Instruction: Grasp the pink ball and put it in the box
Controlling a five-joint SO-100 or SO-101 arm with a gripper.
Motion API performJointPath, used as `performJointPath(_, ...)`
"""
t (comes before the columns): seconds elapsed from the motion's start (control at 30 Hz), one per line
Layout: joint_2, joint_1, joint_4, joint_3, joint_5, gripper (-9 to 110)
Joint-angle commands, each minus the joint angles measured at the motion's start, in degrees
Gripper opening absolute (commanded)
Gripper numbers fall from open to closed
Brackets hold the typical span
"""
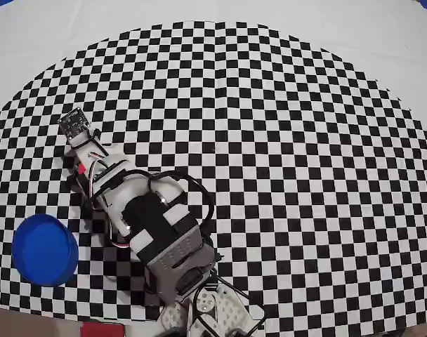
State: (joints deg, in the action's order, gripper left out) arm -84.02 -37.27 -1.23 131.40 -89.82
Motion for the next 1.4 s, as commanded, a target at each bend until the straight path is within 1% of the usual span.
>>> performJointPath(0.0, -0.44, -0.26, -0.35, -0.44, -0.53, 29)
performJointPath(0.13, -0.44, -0.26, -0.35, -0.44, -0.53, 27)
performJointPath(0.2, -0.35, -0.44, -0.35, -0.44, -0.53, 18)
performJointPath(0.23, -0.35, -0.62, -0.35, -0.44, -0.53, 10)
performJointPath(0.33, -0.26, -0.88, -0.26, -0.44, -0.53, 0)
performJointPath(0.7, -1.32, -0.97, -0.09, -0.53, -0.53, 0)
performJointPath(1.37, -12.04, -0.53, -0.09, 2.11, 0.00, 0)
